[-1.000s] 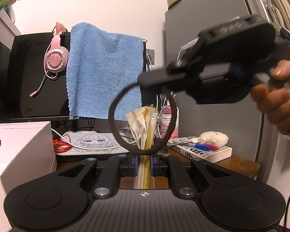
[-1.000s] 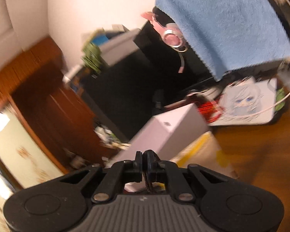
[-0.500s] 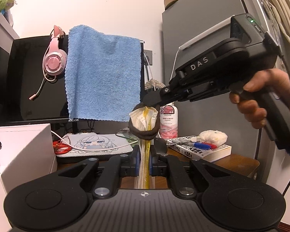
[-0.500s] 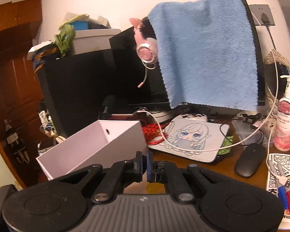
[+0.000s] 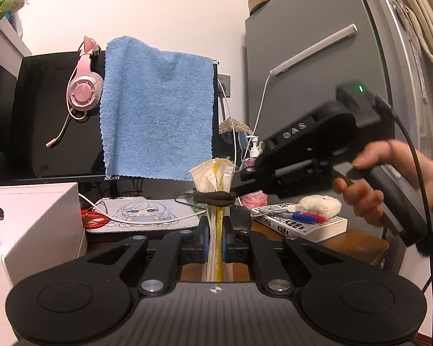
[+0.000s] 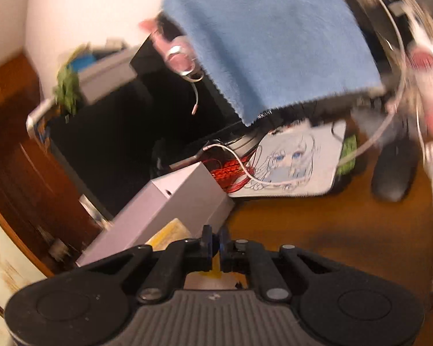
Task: Fold shopping bag
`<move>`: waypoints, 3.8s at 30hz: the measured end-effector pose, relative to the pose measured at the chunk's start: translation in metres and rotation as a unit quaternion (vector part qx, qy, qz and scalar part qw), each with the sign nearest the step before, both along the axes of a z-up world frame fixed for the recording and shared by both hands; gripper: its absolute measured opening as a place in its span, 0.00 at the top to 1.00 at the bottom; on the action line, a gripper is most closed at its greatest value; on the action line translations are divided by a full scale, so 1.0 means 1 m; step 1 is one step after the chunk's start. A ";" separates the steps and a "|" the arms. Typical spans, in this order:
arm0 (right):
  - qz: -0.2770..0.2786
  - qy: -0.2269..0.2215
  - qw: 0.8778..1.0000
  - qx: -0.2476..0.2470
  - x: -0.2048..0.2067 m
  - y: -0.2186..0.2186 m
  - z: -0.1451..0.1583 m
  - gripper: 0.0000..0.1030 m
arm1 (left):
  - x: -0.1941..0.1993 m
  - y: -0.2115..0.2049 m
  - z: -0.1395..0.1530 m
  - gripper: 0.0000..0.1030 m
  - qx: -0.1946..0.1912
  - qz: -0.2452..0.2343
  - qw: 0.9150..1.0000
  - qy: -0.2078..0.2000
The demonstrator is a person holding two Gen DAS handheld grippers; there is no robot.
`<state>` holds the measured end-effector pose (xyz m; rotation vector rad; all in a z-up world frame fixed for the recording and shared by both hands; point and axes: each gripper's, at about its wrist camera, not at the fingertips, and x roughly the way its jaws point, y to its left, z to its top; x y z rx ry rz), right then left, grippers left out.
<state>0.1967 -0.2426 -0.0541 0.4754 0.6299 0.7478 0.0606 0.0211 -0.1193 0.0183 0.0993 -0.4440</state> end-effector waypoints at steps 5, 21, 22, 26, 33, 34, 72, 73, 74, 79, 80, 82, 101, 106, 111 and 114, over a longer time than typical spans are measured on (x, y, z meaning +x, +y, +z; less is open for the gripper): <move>-0.022 0.026 0.995 0.096 -0.007 -0.034 -0.022 0.66 | 0.010 0.013 0.005 0.91 -0.038 -0.018 0.999 0.030; 0.142 -0.062 0.975 0.157 -0.070 -0.061 -0.031 0.47 | 0.037 0.081 0.045 0.89 -0.294 -0.281 0.892 0.200; 0.158 -0.063 0.971 0.169 -0.072 -0.060 -0.032 0.48 | 0.036 0.081 0.045 0.89 -0.300 -0.293 0.884 0.207; 0.213 -0.055 0.952 0.213 -0.076 -0.054 -0.038 0.58 | 0.036 0.077 0.044 0.89 -0.322 -0.315 0.864 0.223; 0.221 -0.038 0.936 0.271 -0.081 -0.047 -0.051 0.86 | 0.038 0.080 0.043 0.69 -0.357 -0.311 0.853 0.219; 0.215 -0.036 0.935 0.281 -0.082 -0.047 -0.052 0.86 | 0.036 0.080 0.043 0.62 -0.360 -0.311 0.853 0.215; 0.001 -0.316 0.945 -0.088 -0.147 -0.007 0.021 0.71 | -0.003 -0.004 0.022 0.89 0.039 -0.031 0.992 0.118; 0.000 -0.329 0.937 -0.117 -0.149 0.004 0.025 0.83 | -0.003 -0.006 0.020 0.89 0.046 -0.028 0.992 0.117; -0.002 -0.341 0.928 -0.147 -0.151 0.014 0.029 0.92 | -0.003 -0.008 0.018 0.89 0.053 -0.026 0.991 0.116; -0.003 -0.386 0.891 -0.239 -0.154 0.053 0.036 0.92 | -0.003 -0.018 0.014 0.89 0.084 -0.021 0.990 0.109; -0.005 -0.390 0.886 -0.249 -0.153 0.058 0.036 0.91 | -0.003 -0.020 0.014 0.89 0.088 -0.022 0.990 0.108; -0.013 -0.397 0.876 -0.274 -0.151 0.068 0.036 0.91 | -0.004 -0.022 0.013 0.88 0.095 -0.022 0.989 0.108; 0.044 -0.323 0.903 -0.279 -0.139 0.069 0.015 0.90 | 0.004 -0.016 0.007 0.88 0.071 -0.030 0.988 0.134; 0.001 -0.259 0.960 -0.102 -0.125 0.015 0.024 0.81 | 0.008 0.013 0.011 0.88 -0.050 -0.105 0.980 0.162; -0.062 -0.184 0.981 0.028 -0.105 -0.038 0.015 0.67 | 0.006 0.032 0.015 0.88 -0.135 -0.179 0.959 0.174; -0.050 -0.141 0.983 0.109 -0.094 -0.062 0.004 0.74 | 0.010 0.038 0.015 0.88 -0.177 -0.215 0.941 0.192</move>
